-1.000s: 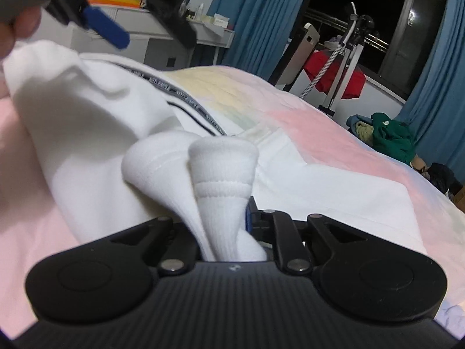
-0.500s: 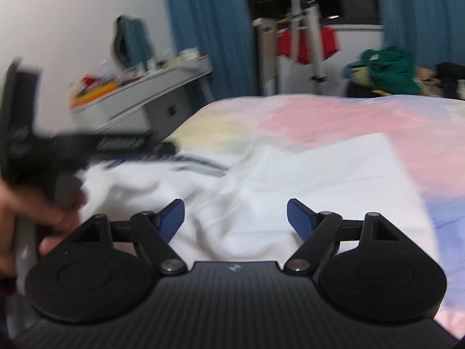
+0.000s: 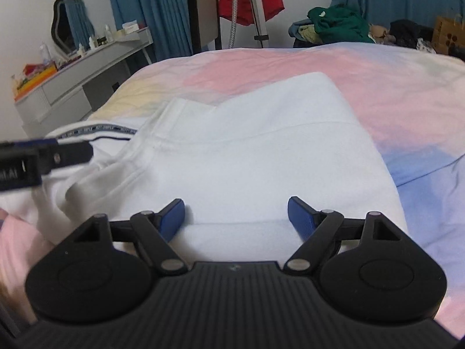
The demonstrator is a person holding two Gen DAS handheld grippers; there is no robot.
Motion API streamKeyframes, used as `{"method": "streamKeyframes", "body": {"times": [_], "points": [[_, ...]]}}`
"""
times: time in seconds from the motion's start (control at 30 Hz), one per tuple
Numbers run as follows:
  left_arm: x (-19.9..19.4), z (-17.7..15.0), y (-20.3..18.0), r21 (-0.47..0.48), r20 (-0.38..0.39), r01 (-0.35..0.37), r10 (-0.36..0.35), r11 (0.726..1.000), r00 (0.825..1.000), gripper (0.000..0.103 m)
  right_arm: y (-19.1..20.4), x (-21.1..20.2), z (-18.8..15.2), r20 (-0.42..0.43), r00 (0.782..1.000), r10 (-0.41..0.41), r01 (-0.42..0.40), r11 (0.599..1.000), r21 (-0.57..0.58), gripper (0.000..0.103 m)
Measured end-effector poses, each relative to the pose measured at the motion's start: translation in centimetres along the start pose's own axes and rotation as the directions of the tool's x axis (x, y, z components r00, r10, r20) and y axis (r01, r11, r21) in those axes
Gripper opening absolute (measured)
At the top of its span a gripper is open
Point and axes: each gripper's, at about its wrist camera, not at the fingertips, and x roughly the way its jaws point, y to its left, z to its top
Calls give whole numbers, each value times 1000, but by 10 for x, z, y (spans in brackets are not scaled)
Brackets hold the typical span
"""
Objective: Fold clothes
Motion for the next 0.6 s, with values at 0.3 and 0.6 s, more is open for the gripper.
{"method": "streamKeyframes", "body": {"times": [0.3,0.6], "points": [[-37,10,56,-188,-26,-37,33,981,999,86,-11,-5,6,8,1000,28,-28,999,36,79],[-51,-6,190,-692,-260,-197,14,694,965,94,-23,-17,10,24,999,41,-44,993,109,79]]}}
